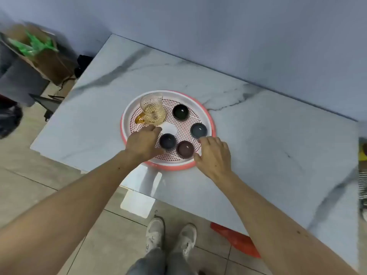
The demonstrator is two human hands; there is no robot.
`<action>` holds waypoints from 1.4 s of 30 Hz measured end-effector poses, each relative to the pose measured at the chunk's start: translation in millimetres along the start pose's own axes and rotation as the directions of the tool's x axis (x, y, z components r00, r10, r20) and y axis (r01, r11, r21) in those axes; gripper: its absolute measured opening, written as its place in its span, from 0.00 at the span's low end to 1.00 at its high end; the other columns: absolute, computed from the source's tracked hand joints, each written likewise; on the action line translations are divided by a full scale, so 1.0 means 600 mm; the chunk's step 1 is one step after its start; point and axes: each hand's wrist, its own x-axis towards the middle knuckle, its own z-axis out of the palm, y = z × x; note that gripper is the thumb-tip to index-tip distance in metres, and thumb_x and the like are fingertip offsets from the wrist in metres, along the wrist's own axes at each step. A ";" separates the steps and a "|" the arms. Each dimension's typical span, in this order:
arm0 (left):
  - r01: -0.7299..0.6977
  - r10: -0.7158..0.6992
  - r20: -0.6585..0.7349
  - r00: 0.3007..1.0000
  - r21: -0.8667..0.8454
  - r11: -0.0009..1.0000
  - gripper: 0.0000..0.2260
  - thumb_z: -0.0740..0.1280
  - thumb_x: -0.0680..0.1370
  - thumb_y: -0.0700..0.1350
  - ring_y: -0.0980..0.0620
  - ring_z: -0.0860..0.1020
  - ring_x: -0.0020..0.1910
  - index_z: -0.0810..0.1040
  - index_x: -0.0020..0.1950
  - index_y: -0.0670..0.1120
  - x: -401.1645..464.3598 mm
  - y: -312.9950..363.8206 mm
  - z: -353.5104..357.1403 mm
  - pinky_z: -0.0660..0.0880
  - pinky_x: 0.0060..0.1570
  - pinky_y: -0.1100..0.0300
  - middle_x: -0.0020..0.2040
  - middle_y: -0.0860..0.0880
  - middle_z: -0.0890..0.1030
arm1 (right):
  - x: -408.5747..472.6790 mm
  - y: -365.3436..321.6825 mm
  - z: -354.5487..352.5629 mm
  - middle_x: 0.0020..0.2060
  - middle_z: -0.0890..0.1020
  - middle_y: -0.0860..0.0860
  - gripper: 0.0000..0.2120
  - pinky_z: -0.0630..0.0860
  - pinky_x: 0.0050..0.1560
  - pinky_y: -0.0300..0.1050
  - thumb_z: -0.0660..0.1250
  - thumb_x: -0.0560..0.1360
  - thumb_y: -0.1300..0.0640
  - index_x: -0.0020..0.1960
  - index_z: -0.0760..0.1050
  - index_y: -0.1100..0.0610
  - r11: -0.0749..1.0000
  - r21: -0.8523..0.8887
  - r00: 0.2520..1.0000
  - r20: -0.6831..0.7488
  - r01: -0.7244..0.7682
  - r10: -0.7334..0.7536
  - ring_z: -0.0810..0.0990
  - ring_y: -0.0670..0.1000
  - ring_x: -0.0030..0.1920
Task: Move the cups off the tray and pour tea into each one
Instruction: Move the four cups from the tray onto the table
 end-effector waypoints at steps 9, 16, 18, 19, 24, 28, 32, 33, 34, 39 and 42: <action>0.058 -0.057 0.009 0.998 -0.147 0.987 0.42 0.78 0.63 0.56 0.43 0.72 0.66 0.64 0.73 0.50 0.076 -0.021 0.093 0.74 0.60 0.46 0.68 0.47 0.74 | 0.042 0.000 0.117 0.55 0.81 0.52 0.36 0.67 0.61 0.48 0.72 0.59 0.34 0.59 0.74 0.56 0.989 0.131 0.997 0.001 -0.073 0.073 0.75 0.55 0.59; 0.001 -0.020 -0.080 0.997 -0.226 0.974 0.35 0.77 0.59 0.62 0.45 0.78 0.57 0.75 0.63 0.53 0.082 -0.022 0.122 0.78 0.52 0.46 0.58 0.49 0.81 | 0.054 0.001 0.147 0.48 0.83 0.47 0.28 0.65 0.57 0.50 0.70 0.57 0.33 0.49 0.76 0.52 0.973 0.178 0.988 -0.025 -0.146 0.153 0.75 0.54 0.56; 0.000 -0.022 -0.105 0.994 -0.205 0.979 0.32 0.77 0.59 0.63 0.46 0.79 0.54 0.76 0.59 0.54 0.082 -0.020 0.125 0.79 0.49 0.48 0.55 0.50 0.83 | 0.054 0.002 0.150 0.47 0.83 0.47 0.26 0.65 0.56 0.50 0.69 0.58 0.34 0.48 0.76 0.51 0.974 0.181 0.988 -0.043 -0.137 0.147 0.75 0.53 0.55; -0.002 -0.023 -0.119 0.993 -0.201 0.980 0.31 0.76 0.59 0.63 0.46 0.79 0.53 0.76 0.58 0.54 0.082 -0.019 0.125 0.79 0.48 0.49 0.54 0.50 0.83 | 0.055 0.002 0.150 0.46 0.83 0.47 0.26 0.65 0.56 0.50 0.69 0.59 0.35 0.48 0.76 0.52 0.974 0.182 0.988 -0.049 -0.137 0.148 0.75 0.53 0.55; -0.007 -0.025 -0.145 0.989 -0.219 0.976 0.29 0.77 0.62 0.60 0.45 0.78 0.55 0.76 0.60 0.52 0.077 -0.012 0.108 0.78 0.50 0.49 0.56 0.49 0.82 | 0.056 0.008 0.133 0.43 0.83 0.47 0.25 0.65 0.56 0.49 0.68 0.57 0.35 0.46 0.77 0.51 0.970 0.192 0.983 -0.083 -0.148 0.166 0.76 0.53 0.53; -0.044 0.012 -0.153 0.988 -0.208 0.977 0.28 0.77 0.62 0.59 0.45 0.79 0.54 0.77 0.59 0.53 0.069 0.012 0.063 0.78 0.48 0.48 0.55 0.50 0.82 | 0.041 0.029 0.090 0.41 0.83 0.47 0.25 0.65 0.54 0.49 0.67 0.56 0.35 0.46 0.78 0.50 0.961 0.222 0.976 -0.103 -0.166 0.192 0.76 0.52 0.51; -0.078 0.051 -0.151 0.987 -0.177 0.981 0.30 0.78 0.60 0.59 0.46 0.78 0.55 0.76 0.60 0.54 0.065 0.070 0.001 0.77 0.49 0.50 0.55 0.50 0.82 | 0.018 0.070 0.033 0.40 0.83 0.47 0.26 0.64 0.55 0.50 0.67 0.56 0.33 0.46 0.78 0.50 0.947 0.234 0.962 -0.113 -0.218 0.249 0.76 0.53 0.50; -0.093 0.069 -0.148 0.987 -0.163 0.982 0.30 0.78 0.60 0.59 0.46 0.78 0.55 0.76 0.60 0.54 0.066 0.089 -0.012 0.77 0.49 0.49 0.55 0.50 0.82 | 0.009 0.085 0.020 0.40 0.83 0.47 0.27 0.64 0.55 0.50 0.66 0.57 0.32 0.46 0.78 0.50 0.943 0.233 0.956 -0.114 -0.239 0.270 0.76 0.53 0.50; -0.111 0.090 -0.144 0.986 -0.149 0.983 0.31 0.78 0.60 0.60 0.46 0.78 0.55 0.76 0.60 0.54 0.067 0.110 -0.025 0.77 0.49 0.49 0.55 0.50 0.81 | -0.001 0.101 0.007 0.39 0.83 0.47 0.27 0.64 0.55 0.50 0.66 0.57 0.32 0.46 0.78 0.50 0.939 0.231 0.950 -0.119 -0.256 0.288 0.76 0.53 0.50; -0.199 0.181 -0.143 0.973 -0.124 0.972 0.29 0.77 0.60 0.58 0.44 0.77 0.55 0.78 0.58 0.53 0.078 0.224 -0.060 0.75 0.51 0.51 0.53 0.49 0.82 | -0.049 0.200 -0.045 0.40 0.83 0.46 0.26 0.64 0.57 0.49 0.66 0.58 0.32 0.46 0.78 0.51 0.906 0.240 0.916 -0.116 -0.348 0.383 0.75 0.52 0.52; -0.238 0.220 -0.139 0.966 -0.133 0.962 0.26 0.76 0.61 0.57 0.45 0.77 0.55 0.78 0.57 0.52 0.086 0.304 -0.060 0.75 0.50 0.50 0.52 0.50 0.82 | -0.074 0.272 -0.064 0.40 0.83 0.46 0.26 0.63 0.57 0.49 0.68 0.57 0.33 0.46 0.78 0.50 0.887 0.237 0.893 -0.124 -0.397 0.433 0.75 0.52 0.52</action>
